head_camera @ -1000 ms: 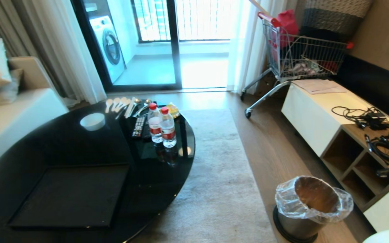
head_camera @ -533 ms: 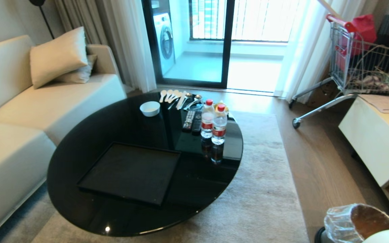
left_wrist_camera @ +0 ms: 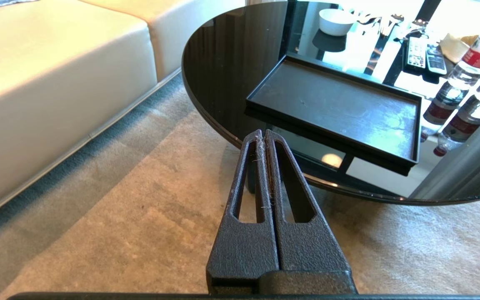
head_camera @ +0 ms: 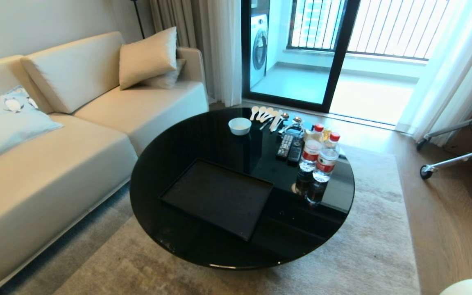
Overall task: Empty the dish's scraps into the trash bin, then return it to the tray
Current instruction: Put the bowl back to the table
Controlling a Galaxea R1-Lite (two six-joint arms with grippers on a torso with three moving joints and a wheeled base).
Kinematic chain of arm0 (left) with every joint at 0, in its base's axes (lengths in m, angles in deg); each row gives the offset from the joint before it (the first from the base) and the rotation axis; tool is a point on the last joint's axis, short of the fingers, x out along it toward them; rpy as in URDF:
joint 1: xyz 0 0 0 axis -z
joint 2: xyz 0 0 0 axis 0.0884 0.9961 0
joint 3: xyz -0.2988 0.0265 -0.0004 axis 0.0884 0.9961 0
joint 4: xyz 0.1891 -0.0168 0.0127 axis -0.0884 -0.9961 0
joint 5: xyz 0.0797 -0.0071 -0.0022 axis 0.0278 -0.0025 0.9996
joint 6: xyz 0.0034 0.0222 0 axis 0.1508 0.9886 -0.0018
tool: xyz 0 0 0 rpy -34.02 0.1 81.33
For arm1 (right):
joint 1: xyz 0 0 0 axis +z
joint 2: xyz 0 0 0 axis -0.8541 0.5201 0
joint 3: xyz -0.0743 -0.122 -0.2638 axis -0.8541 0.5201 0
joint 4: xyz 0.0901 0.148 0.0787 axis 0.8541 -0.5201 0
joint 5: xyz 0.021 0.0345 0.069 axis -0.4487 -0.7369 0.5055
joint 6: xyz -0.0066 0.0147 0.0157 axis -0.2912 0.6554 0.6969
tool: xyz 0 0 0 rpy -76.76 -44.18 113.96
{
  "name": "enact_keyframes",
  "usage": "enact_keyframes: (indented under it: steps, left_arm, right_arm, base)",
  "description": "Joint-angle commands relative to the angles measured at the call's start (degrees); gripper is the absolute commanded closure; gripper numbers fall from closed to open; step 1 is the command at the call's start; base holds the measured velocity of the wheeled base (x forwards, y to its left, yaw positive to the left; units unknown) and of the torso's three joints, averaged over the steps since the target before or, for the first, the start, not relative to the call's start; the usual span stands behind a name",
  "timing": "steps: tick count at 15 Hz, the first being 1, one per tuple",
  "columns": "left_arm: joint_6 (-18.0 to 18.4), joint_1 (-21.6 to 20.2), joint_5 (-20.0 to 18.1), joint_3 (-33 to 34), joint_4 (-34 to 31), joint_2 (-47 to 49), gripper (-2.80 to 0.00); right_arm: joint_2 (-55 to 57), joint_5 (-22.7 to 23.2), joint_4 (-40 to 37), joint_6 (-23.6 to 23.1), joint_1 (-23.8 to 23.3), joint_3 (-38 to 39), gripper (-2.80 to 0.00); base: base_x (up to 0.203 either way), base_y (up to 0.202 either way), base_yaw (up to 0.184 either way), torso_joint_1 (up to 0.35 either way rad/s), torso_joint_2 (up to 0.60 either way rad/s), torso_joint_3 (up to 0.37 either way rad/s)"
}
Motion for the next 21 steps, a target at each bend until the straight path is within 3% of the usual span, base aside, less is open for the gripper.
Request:
enact_keyframes:
  steps: [1,15,21]
  left_arm:
    - [0.0,0.0,0.0,0.0,0.0,0.0,0.00]
    - [-0.1,0.0,0.0,0.0,0.0,0.0,0.00]
    - [-0.1,0.0,0.0,0.0,0.0,0.0,0.00]
  right_arm:
    - [0.1,0.0,0.0,0.0,0.0,0.0,0.00]
    - [0.1,0.0,0.0,0.0,0.0,0.0,0.00]
    - [0.1,0.0,0.0,0.0,0.0,0.0,0.00]
  base:
    - [0.000,0.000,0.000,0.000,0.00,0.000]
    - [0.000,0.000,0.000,0.000,0.00,0.000]
    - [0.001,0.149,-0.001,0.004,0.00,0.001]
